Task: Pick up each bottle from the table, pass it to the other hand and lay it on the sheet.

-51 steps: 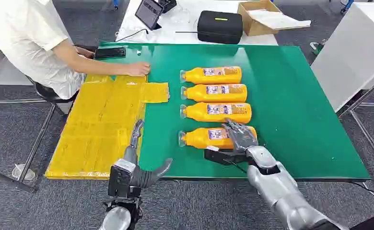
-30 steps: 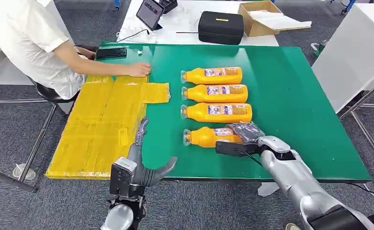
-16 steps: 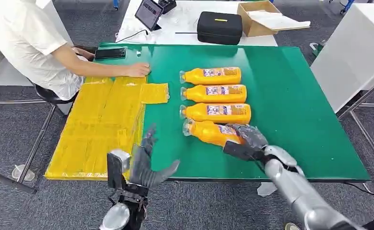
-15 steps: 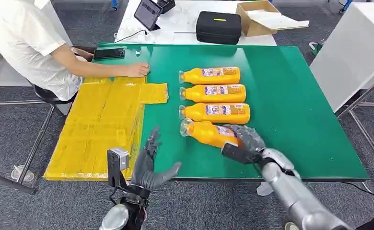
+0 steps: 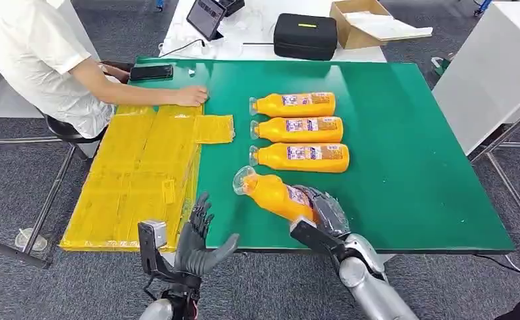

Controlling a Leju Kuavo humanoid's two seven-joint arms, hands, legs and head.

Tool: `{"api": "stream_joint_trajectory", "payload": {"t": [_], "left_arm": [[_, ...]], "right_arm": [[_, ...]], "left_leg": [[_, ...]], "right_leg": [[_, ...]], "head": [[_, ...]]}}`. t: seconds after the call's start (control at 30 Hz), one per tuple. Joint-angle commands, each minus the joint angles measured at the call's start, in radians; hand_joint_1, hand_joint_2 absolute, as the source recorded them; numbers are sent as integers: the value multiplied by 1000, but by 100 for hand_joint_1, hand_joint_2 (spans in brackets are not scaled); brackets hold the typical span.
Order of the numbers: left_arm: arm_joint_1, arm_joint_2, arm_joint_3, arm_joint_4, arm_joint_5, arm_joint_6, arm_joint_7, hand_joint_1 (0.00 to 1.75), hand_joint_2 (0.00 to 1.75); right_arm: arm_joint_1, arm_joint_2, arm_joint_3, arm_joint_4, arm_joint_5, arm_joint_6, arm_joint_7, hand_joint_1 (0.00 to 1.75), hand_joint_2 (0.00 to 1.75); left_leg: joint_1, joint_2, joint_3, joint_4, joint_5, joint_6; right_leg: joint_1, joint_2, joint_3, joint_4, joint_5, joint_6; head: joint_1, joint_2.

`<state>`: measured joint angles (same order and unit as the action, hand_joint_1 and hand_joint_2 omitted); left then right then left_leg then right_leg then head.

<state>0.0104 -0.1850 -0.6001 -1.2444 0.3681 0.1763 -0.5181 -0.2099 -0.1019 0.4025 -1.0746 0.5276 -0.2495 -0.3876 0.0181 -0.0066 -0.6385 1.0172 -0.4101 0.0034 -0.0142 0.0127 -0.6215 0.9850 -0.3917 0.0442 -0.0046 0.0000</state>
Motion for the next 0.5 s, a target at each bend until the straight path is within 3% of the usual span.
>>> {"api": "stream_joint_trajectory", "payload": {"t": [0.03,0.5], "left_arm": [[-28,37,-24,8,1,-19,-4,0,175],[-67,15,-16,76,58,-146,48,0,175]], "right_arm": [[-29,68,23,36,-21,29,-19,175,175],[-87,159,155,96,-113,154,-89,175,175]], "left_leg": [[0,3,3,-1,-1,0],[0,4,2,0,-2,1]], "right_leg": [[0,1,2,0,-1,-2],[0,1,1,0,-1,-2]], "head": [[0,0],[0,0]]}}
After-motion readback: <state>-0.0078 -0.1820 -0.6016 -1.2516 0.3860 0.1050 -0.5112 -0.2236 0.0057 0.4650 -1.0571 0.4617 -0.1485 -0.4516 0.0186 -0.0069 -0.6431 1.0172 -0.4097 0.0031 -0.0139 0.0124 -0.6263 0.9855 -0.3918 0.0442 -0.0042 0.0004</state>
